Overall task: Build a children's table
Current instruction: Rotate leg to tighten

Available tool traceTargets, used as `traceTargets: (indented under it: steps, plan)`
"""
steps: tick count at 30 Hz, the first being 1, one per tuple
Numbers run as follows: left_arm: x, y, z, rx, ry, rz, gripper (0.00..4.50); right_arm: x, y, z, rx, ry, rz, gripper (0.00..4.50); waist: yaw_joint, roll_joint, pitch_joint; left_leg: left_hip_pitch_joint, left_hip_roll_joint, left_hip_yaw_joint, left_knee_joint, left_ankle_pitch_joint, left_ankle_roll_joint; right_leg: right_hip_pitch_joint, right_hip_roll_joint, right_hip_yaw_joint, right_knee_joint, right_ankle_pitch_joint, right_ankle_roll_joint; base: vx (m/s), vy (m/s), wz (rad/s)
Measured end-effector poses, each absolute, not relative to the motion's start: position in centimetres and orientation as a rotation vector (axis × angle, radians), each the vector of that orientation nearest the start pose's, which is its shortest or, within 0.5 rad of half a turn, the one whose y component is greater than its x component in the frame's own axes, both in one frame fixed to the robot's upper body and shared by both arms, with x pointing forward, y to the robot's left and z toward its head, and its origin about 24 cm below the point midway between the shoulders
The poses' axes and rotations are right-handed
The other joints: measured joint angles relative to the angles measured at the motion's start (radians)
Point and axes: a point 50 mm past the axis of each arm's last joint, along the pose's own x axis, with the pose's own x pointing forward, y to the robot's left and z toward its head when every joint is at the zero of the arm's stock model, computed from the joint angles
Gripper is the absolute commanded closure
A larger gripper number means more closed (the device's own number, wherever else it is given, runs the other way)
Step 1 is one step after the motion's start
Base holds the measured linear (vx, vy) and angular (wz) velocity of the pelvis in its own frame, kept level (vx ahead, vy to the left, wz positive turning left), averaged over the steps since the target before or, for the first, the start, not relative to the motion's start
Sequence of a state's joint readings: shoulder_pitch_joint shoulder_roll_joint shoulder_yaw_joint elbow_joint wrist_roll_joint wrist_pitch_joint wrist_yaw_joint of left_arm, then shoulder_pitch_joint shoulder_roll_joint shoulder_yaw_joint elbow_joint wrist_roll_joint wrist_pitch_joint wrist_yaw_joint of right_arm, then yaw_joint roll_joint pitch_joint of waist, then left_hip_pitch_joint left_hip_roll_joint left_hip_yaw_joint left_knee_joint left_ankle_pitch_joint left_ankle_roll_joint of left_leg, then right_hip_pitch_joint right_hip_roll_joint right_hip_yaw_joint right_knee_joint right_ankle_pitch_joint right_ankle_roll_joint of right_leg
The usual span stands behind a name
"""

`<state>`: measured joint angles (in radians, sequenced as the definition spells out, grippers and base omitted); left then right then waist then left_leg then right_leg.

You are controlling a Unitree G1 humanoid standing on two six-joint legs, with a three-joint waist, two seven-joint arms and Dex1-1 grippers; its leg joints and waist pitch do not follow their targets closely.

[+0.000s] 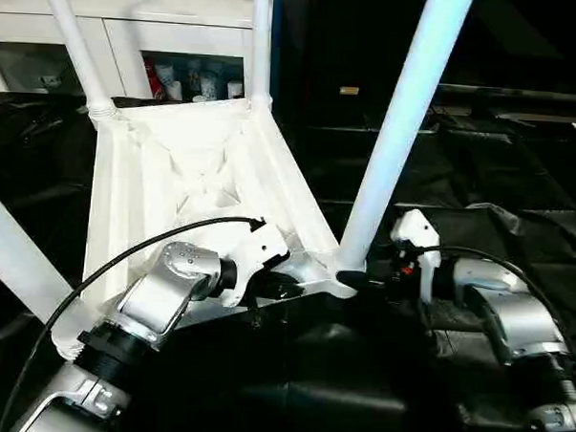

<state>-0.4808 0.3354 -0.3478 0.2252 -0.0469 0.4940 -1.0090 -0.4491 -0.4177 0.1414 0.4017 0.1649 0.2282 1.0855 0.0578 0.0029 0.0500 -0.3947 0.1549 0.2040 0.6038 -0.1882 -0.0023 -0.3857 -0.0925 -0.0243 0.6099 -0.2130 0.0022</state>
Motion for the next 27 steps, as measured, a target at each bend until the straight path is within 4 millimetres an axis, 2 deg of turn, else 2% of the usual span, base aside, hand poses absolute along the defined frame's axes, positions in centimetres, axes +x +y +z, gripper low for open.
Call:
traceTargets:
  steps: [1,10,13,17,23,24,27]
  plan:
    - [29.4,10.1,5.6,0.293,0.516,-1.219,4.5,30.6,-16.4,6.0,-0.164,0.354,1.119,1.78,0.0,0.0,0.0,0.0,0.0,0.0,0.0,0.0,0.001,0.0,0.0,0.0,0.0,0.0,0.0,0.0,0.0,0.0]
    - [29.6,10.1,5.5,0.285,0.524,-1.182,4.5,30.6,-16.0,5.4,-0.139,0.346,1.072,1.99,-0.005,0.0,0.0,0.003,0.0,0.0,0.0,0.0,-0.001,0.002,0.0,0.0,0.001,0.0,0.0,0.0,0.0,0.0]
    - [30.3,9.1,4.9,0.235,0.51,-1.07,4.5,31.4,-15.6,4.6,-0.096,0.321,0.917,1.99,-0.016,-0.003,-0.001,0.009,0.0,0.0,0.0,0.0,-0.002,0.007,0.0,0.001,0.0,0.001,-0.001,0.0,0.0,0.0]
    - [32.0,6.2,4.5,0.205,0.503,-0.903,4.5,33.0,-14.2,3.9,-0.012,0.297,0.595,1.99,-0.029,-0.002,-0.002,0.011,-0.001,0.0,0.0,0.001,-0.004,0.006,0.0,0.003,-0.001,-0.004,0.006,0.0,0.0,0.0]
    - [32.3,6.0,4.4,0.232,0.494,-0.869,4.5,33.5,-12.9,3.7,-0.005,0.288,0.526,1.99,-0.03,-0.005,-0.003,0.012,0.0,-0.001,-0.002,0.001,-0.004,0.003,0.0,0.002,-0.002,-0.005,0.008,0.0,0.0,0.0]
    - [32.3,6.0,4.4,0.233,0.495,-0.874,4.5,33.5,-12.9,3.7,-0.005,0.286,0.527,1.44,-0.031,-0.005,-0.003,0.012,0.0,-0.001,-0.002,0.001,-0.004,0.002,0.0,0.002,-0.003,-0.005,0.008,0.0,0.0,0.0]
    - [32.1,6.5,4.5,0.248,0.493,-0.911,4.5,33.4,-12.7,3.7,0.002,0.283,0.573,1.3,-0.033,-0.008,-0.003,0.012,0.0,-0.001,-0.003,0.001,-0.004,0.002,0.0,0.002,-0.004,-0.005,0.008,0.0,0.0,0.0]
